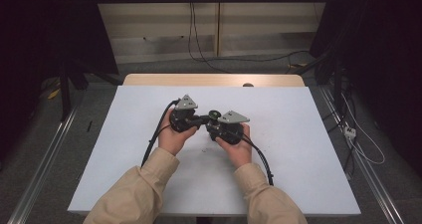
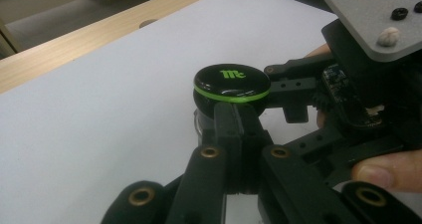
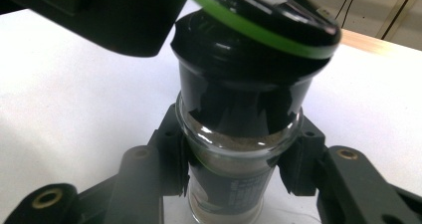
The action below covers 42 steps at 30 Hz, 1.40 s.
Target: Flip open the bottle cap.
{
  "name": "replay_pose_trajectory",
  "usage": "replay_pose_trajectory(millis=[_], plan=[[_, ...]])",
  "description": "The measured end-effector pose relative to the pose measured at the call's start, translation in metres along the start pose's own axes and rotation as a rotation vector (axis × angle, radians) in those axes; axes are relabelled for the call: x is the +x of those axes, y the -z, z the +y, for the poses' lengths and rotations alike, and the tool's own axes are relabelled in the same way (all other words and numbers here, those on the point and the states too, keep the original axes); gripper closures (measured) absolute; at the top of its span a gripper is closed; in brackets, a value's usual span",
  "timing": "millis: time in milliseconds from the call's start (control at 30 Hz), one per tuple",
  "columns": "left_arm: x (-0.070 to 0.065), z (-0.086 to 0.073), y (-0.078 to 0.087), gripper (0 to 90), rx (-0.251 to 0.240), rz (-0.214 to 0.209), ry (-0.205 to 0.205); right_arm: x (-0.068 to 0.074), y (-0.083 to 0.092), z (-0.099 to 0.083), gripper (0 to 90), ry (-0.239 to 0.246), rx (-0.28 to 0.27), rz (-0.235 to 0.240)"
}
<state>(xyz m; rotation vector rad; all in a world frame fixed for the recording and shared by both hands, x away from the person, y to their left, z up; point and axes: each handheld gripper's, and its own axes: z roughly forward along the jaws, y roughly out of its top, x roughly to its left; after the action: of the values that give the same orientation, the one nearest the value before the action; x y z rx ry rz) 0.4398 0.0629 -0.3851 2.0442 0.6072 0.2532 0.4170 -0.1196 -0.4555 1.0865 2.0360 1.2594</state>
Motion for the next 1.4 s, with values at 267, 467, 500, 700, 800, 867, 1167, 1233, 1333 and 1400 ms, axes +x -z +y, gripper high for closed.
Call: replay_pose_trajectory(millis=[267, 467, 500, 700, 800, 867, 1167, 1233, 1333, 1400], plan=[[0.001, 0.007, 0.000, 90.0, -0.001, -0.002, 0.000, 0.000, 0.000, 0.000, 53.6, -0.004, -0.001, 0.002], [0.001, 0.010, -0.001, 90.0, 0.003, -0.008, 0.003, 0.000, 0.000, 0.000, 53.7, -0.004, -0.001, 0.003], [0.001, 0.010, -0.001, 90.0, 0.004, -0.005, -0.004, -0.001, 0.000, 0.000, 53.6, -0.003, -0.001, 0.003], [0.002, 0.014, -0.001, 90.0, 0.005, -0.009, -0.005, -0.001, 0.000, 0.000, 53.7, -0.004, -0.002, 0.004], [0.001, 0.015, -0.002, 90.0, 0.003, -0.009, -0.009, -0.001, 0.000, 0.000, 53.6, -0.003, -0.002, 0.005], [0.002, 0.016, -0.003, 90.0, 0.009, -0.011, -0.007, -0.001, 0.000, 0.000, 53.7, -0.006, -0.004, 0.005], [0.002, 0.022, -0.005, 90.0, 0.001, -0.020, -0.016, -0.001, 0.000, 0.000, 53.7, -0.006, -0.004, 0.006], [0.002, 0.023, -0.006, 90.0, 0.005, -0.021, -0.016, -0.001, 0.000, 0.000, 53.6, -0.006, -0.004, 0.006], [0.002, 0.024, -0.007, 90.0, 0.002, -0.026, -0.015, -0.001, 0.000, 0.000, 53.7, -0.006, -0.003, 0.007], [0.002, 0.025, -0.008, 90.0, 0.001, -0.026, -0.015, -0.001, 0.000, 0.000, 53.6, -0.005, -0.004, 0.007]])
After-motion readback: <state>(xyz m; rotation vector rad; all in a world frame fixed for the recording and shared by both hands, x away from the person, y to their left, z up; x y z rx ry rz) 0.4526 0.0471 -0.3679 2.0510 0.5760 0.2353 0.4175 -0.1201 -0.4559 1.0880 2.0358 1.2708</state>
